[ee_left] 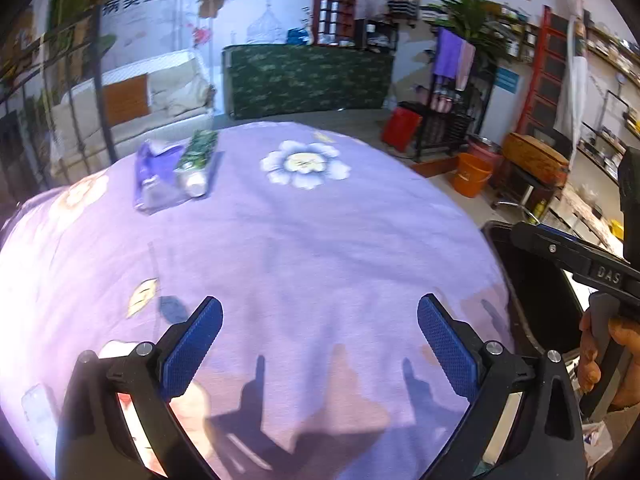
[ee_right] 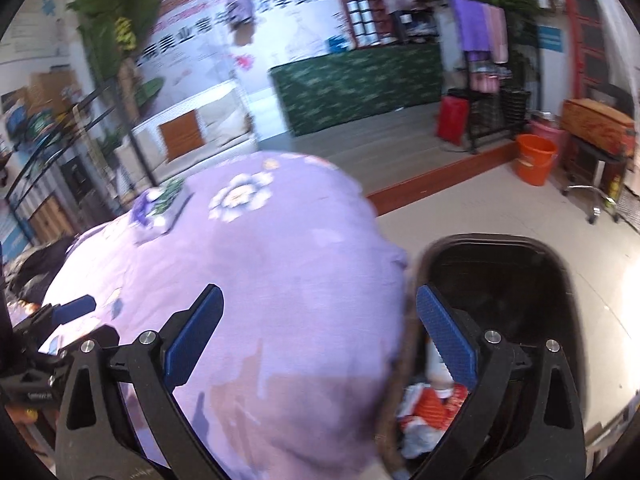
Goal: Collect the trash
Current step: 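Move both tools back over the table toward the carton and wipes pack, then grasp the green drink carton with the right gripper while the left gripper grasps the purple wipes pack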
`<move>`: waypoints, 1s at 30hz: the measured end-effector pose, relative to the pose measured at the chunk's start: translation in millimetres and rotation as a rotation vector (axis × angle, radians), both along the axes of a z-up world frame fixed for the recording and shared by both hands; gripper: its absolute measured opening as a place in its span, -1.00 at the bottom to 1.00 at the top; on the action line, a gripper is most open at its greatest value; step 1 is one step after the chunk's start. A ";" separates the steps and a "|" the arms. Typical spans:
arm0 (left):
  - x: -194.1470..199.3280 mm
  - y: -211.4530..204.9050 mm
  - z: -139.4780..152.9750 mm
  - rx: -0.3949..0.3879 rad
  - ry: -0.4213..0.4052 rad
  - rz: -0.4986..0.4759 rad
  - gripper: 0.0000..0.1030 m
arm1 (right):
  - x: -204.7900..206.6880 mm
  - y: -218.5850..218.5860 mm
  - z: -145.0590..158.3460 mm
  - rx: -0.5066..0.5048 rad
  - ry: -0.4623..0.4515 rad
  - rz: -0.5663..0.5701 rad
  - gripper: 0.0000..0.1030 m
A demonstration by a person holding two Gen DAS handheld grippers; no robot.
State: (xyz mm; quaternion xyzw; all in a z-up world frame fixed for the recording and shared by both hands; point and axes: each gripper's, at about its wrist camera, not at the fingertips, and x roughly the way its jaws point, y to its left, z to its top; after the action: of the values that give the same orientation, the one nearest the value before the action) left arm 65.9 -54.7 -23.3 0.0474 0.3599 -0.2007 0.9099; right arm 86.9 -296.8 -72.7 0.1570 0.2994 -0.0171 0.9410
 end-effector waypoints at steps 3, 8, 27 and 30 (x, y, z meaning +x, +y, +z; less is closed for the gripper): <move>8.6 24.2 -0.5 0.008 0.005 0.060 0.87 | 20.4 22.9 -0.6 0.010 0.013 0.072 0.86; 20.3 48.5 2.6 0.039 -0.010 0.118 0.87 | 54.5 68.4 -3.1 -0.005 0.034 0.199 0.86; 110.7 128.2 0.1 0.099 0.042 0.236 0.87 | 215.5 190.6 -2.9 -0.016 0.159 0.455 0.86; 130.4 137.5 2.4 0.093 0.037 0.269 0.87 | 254.2 211.7 2.3 -0.019 0.178 0.474 0.86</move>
State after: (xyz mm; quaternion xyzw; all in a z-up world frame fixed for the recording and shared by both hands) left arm 196.3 82.8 -20.8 0.0370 0.3885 -0.0609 0.9187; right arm 341.1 -85.1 -70.5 0.0713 0.4096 0.1876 0.8899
